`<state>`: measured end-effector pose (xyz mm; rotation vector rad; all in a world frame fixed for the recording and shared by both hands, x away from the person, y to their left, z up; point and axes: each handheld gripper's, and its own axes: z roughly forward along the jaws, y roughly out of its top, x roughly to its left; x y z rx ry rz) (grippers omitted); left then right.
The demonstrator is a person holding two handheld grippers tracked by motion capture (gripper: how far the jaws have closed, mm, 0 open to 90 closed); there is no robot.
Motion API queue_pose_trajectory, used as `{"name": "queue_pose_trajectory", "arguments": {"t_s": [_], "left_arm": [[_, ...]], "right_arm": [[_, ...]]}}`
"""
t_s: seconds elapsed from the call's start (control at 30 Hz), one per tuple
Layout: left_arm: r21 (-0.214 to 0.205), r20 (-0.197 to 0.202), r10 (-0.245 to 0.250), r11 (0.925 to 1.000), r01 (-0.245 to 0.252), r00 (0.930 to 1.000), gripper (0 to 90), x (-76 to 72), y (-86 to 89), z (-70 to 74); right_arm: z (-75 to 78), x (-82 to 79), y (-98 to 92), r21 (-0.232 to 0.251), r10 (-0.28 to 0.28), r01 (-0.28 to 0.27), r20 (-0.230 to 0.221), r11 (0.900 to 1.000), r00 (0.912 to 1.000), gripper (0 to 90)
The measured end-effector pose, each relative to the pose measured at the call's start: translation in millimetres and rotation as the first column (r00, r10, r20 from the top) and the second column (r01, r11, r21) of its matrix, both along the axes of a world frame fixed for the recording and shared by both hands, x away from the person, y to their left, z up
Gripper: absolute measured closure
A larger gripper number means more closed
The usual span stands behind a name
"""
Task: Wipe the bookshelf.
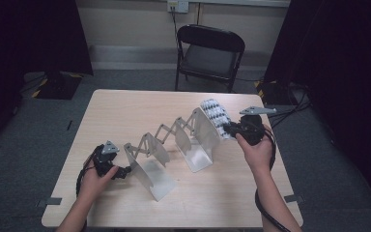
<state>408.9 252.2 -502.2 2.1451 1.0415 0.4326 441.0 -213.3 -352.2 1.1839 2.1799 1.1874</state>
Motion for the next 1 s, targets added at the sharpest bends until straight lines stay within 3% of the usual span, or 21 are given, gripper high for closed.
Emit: {"name": "queue_pose_trajectory", "arguments": {"t_s": [0.33,0.77,1.0], "left_arm": [[-0.001,0.0,-0.001,1.0,0.001,1.0,0.1,0.1,0.0,-0.1],[0.0,0.0,0.0,1.0,0.0,1.0,0.1,0.0,0.0,0.0],[-0.001,0.001,-0.001,1.0,0.001,1.0,0.1,0.1,0.0,-0.1]], "right_arm": [[-24.3,1.7,10.9,0.003,0.032,-0.032,-0.043,0.9995,0.9986,78.8],[-87.2,2.2,11.8,-0.004,0.002,-0.002,-0.122,1.0,0.9926,78.5],[-111.2,-0.6,11.2,-0.025,-0.013,0.01,-0.155,0.9996,0.9878,78.3]]}}
